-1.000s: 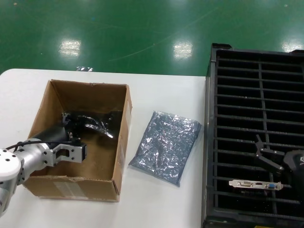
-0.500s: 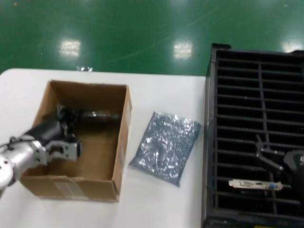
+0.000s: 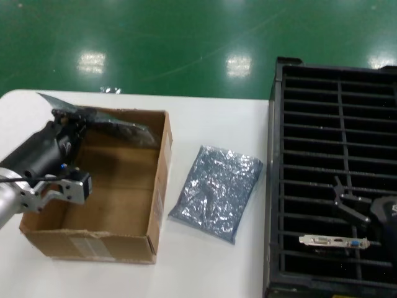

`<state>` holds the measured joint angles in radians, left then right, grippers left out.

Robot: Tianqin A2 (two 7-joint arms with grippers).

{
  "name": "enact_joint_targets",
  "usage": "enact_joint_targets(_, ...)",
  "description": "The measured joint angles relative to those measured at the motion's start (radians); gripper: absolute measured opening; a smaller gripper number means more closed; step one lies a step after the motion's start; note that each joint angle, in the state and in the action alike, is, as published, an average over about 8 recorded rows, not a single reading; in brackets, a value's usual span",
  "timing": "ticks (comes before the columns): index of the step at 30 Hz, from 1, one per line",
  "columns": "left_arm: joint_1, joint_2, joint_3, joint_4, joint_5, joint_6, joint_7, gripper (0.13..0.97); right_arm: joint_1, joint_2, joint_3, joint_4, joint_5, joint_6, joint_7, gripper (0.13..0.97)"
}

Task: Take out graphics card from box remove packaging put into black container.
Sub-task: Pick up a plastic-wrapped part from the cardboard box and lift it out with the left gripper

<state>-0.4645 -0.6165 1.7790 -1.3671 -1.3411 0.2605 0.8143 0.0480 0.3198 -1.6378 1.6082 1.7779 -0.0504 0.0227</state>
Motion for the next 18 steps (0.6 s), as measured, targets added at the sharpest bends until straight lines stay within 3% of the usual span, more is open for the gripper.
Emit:
enact_joint_targets(10, 0.210, -0.028, -0.151, -0.345, 0.165, 0.039, -0.207, 0.139, 0.000, 0.000, 0.000, 0.000, 0.000, 0.000, 0.000, 0.966)
enact_joint_targets(14, 0.288, -0.040, -0.189, -0.456, 0.184, 0.043, -0.250, 0.139, 0.000, 0.000, 0.000, 0.000, 0.000, 0.000, 0.000, 0.966)
enact_joint_targets(18, 0.356, -0.061, -0.195, -0.540, 0.168, 0.030, -0.267, 0.139, 0.000, 0.000, 0.000, 0.000, 0.000, 0.000, 0.000, 0.966)
